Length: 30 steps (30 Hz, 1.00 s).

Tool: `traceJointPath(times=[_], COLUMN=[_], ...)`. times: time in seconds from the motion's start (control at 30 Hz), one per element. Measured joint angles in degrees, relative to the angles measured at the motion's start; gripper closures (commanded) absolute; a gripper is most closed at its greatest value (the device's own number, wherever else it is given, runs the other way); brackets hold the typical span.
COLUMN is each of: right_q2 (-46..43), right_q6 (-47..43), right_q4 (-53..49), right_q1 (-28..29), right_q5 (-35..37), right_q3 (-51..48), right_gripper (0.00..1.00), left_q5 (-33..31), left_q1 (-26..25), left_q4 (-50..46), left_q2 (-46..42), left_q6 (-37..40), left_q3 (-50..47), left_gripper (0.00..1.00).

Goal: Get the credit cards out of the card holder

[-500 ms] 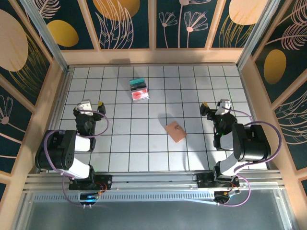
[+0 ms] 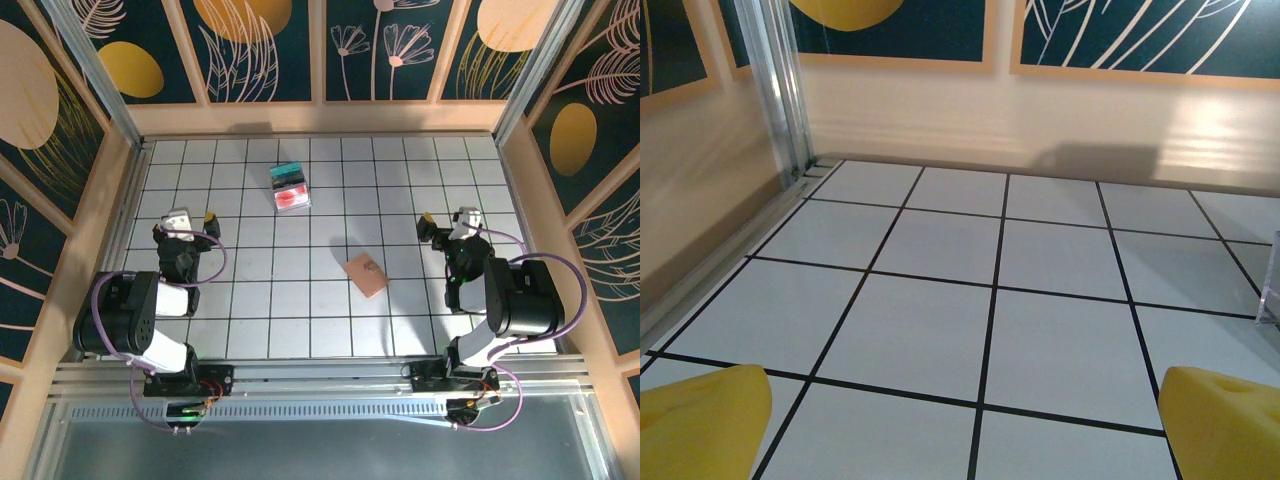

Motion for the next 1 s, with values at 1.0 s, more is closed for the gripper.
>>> traceJointPath(times=[1.0], right_q2=[-0.07], right_q6=[0.00], right_q4=[-0.42], right_q1=[0.00], right_q5=[0.00], right_q3=[0.00], right_gripper=[0.01], left_q5=[-0.17], left_q1=[0.00], left_q4=[-4.07], left_q2=[-5.05], left_q6=[-0.22], left_q3=[0.00], left_gripper=[0.01])
